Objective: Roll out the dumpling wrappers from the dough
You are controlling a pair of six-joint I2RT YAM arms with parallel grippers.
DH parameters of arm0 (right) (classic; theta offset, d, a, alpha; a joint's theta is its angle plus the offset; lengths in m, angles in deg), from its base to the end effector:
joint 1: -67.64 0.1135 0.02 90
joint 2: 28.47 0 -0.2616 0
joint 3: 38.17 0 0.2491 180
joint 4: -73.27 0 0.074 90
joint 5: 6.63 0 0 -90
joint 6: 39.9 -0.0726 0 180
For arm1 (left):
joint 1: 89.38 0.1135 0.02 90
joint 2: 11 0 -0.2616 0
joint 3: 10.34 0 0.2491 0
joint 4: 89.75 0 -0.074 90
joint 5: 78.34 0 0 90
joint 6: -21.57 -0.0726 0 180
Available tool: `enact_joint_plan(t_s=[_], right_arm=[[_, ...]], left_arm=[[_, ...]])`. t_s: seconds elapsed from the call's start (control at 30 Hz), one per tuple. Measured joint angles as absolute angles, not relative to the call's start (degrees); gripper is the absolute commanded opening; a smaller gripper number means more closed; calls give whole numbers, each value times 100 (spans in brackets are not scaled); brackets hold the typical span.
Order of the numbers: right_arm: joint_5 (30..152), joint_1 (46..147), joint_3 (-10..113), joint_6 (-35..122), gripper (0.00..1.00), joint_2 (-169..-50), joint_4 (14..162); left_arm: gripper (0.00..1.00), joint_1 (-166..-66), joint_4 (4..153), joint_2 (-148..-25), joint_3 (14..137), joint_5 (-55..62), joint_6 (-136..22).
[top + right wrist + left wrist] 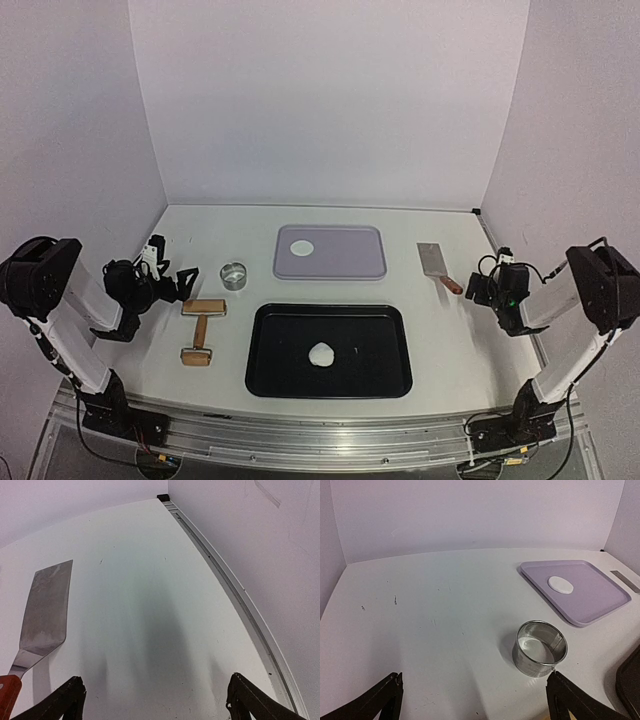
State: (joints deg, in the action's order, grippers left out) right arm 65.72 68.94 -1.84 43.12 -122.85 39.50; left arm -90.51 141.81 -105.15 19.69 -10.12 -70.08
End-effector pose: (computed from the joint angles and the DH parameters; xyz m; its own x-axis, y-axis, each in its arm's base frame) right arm 0.3027 -0.0151 0.1041 -0.3771 0.1073 -0.9199 0.3028 0.9530 -0.0130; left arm 0.2851 -0.0326 0.1195 -0.2064 0.0308 -0.9780 0.3865 0.9208 -0.0525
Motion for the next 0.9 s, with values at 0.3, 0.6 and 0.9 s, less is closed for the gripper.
enact_joint_plan(t_s=[0.3,0.6,0.9], right_arm=[[6023,6896,-168,4224,98,-10757,5039],[6546,6892,1064,4363,96,-8963,6830],[8455,6927,2609,4172,94,-9235,8081]], left_arm=[[100,-9051,14175,-10515,1968,-1069,-7025],[100,-9044,13818,-9329,1360,-1736,-7326],[100,-9055,8349,-7443,4086,-4276,-12134]])
